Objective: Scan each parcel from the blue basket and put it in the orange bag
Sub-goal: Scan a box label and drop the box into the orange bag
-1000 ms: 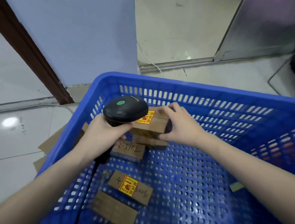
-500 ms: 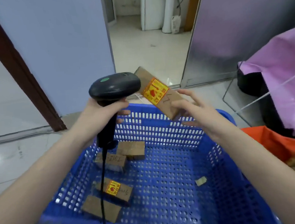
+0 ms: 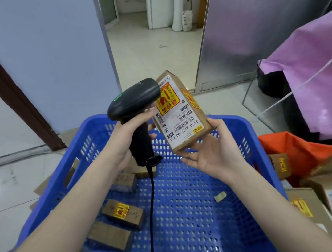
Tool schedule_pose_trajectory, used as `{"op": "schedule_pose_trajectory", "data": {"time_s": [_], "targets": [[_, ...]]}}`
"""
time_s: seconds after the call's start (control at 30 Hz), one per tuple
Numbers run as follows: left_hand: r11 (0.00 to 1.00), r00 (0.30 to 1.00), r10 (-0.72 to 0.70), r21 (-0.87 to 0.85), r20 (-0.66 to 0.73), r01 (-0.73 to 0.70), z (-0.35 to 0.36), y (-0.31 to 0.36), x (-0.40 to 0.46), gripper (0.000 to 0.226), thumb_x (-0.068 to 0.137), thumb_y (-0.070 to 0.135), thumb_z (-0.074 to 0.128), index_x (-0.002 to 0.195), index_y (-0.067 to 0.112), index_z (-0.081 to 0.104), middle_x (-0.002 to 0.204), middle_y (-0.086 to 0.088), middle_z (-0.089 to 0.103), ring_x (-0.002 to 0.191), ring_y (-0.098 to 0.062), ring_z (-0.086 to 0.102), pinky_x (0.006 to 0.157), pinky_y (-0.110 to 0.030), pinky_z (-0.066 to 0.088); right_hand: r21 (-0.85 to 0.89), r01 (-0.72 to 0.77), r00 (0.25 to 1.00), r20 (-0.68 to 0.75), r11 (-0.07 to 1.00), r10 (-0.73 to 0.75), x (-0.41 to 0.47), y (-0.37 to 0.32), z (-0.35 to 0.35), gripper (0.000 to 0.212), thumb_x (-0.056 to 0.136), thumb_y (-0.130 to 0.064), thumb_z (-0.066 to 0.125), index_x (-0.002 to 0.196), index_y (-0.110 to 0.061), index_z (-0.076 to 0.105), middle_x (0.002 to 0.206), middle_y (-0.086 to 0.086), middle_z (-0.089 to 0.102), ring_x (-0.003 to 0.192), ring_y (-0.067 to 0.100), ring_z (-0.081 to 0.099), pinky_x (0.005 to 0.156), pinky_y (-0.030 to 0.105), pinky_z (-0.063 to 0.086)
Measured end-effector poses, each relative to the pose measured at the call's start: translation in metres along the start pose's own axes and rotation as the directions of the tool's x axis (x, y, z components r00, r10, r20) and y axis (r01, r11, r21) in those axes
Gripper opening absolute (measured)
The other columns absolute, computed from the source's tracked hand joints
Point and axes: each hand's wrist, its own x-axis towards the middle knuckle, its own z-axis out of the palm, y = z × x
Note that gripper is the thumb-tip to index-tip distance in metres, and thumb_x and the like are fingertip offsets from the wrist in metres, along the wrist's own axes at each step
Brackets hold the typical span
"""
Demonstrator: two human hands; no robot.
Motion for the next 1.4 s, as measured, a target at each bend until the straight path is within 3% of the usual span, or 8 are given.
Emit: {"op": "schedule_pose_trajectory", "data": {"time_s": [0.23,0.4,0.67,0.83,0.97,1.1,1.27,1.4], "targets": [[0.999,0.999,-0.052,-0.011,0.000,0.052,-0.007,-0.009,0.010,0.044,0.069,0.025,0.072,0.113,0.019,0.068,0.110,0.004,0.071,0.103,-0.020,0.067,0.062,-0.023,0.056,-0.206,-0.039,0.996,-0.092,0.978,0.021,0.012,-0.009,-0.006,0.053,0.092,-0.051,0.037,0.128,-0.017,0.057,0.132,0.018,0.056,0.098,0.032,0.066,0.092,0.047,0.042],[0.996,0.995,-0.086,0.021,-0.047,0.087,-0.012,-0.013,0.011,0.053,0.066,0.029,0.073,0.118,0.018,0.066,0.119,-0.006,0.067,0.108,-0.022,0.065,0.060,-0.024,0.054,-0.372,-0.050,0.987,-0.162,0.927,-0.011,0.013,-0.011,-0.006,0.047,0.094,-0.057,0.038,0.115,-0.025,0.064,0.111,0.005,0.070,0.103,0.032,0.066,0.101,0.050,0.041],[0.990,0.996,-0.091,0.108,0.024,0.087,-0.012,-0.015,0.001,0.059,0.069,0.027,0.072,0.126,0.017,0.060,0.119,0.001,0.068,0.106,-0.017,0.066,0.059,-0.023,0.054,-0.444,0.065,0.981,-0.136,0.893,-0.139,0.009,-0.016,-0.006,0.037,0.090,-0.034,0.061,0.126,-0.031,0.054,0.105,0.001,0.073,0.093,0.017,0.069,0.071,0.035,0.058],[0.963,0.992,-0.088,0.262,0.087,0.062,-0.014,-0.012,-0.005,0.050,0.063,0.032,0.079,0.111,0.022,0.067,0.108,0.001,0.073,0.101,-0.013,0.068,0.060,-0.023,0.055,-0.505,0.112,0.968,-0.139,0.856,-0.209,0.007,-0.021,-0.007,0.051,0.084,-0.019,0.070,0.131,-0.029,0.051,0.098,0.003,0.075,0.087,0.019,0.073,0.069,0.033,0.055],[0.891,0.994,-0.051,0.454,0.098,0.001,-0.021,-0.008,-0.009,0.024,0.079,0.016,0.074,0.100,0.025,0.067,0.079,0.011,0.073,0.072,0.003,0.065,0.059,-0.017,0.053,-0.635,0.148,0.935,-0.159,0.759,-0.316,0.003,-0.032,-0.009,0.056,0.081,-0.022,0.073,0.131,-0.032,0.050,0.101,0.004,0.073,0.081,0.017,0.073,0.065,0.029,0.053],[0.837,0.996,-0.067,0.547,0.064,0.021,-0.029,-0.009,-0.011,0.013,0.079,0.017,0.073,0.087,0.024,0.066,0.055,0.011,0.061,0.057,-0.003,0.057,0.054,-0.015,0.049,-0.700,0.145,0.914,-0.176,0.700,-0.365,0.003,-0.039,-0.012,0.054,0.080,-0.021,0.074,0.127,-0.033,0.052,0.102,0.001,0.072,0.082,0.017,0.073,0.071,0.031,0.056],[0.796,0.986,-0.109,0.605,0.123,0.012,-0.034,-0.006,-0.016,0.018,0.064,0.035,0.087,0.071,0.033,0.070,0.056,0.006,0.057,0.055,-0.007,0.054,0.055,-0.023,0.047,-0.719,0.137,0.911,-0.179,0.682,-0.372,0.003,-0.042,-0.013,0.052,0.079,-0.020,0.075,0.124,-0.035,0.053,0.099,-0.002,0.071,0.081,0.015,0.072,0.070,0.028,0.055],[0.758,0.988,-0.101,0.653,0.114,0.002,-0.036,-0.008,-0.017,0.013,0.077,0.019,0.075,0.085,0.027,0.069,0.063,-0.002,0.057,0.054,-0.007,0.053,0.057,-0.029,0.047,-0.736,0.123,0.916,-0.174,0.665,-0.362,0.003,-0.043,-0.012,0.053,0.080,-0.019,0.074,0.126,-0.034,0.051,0.106,0.000,0.068,0.091,0.021,0.070,0.082,0.037,0.055]]}}
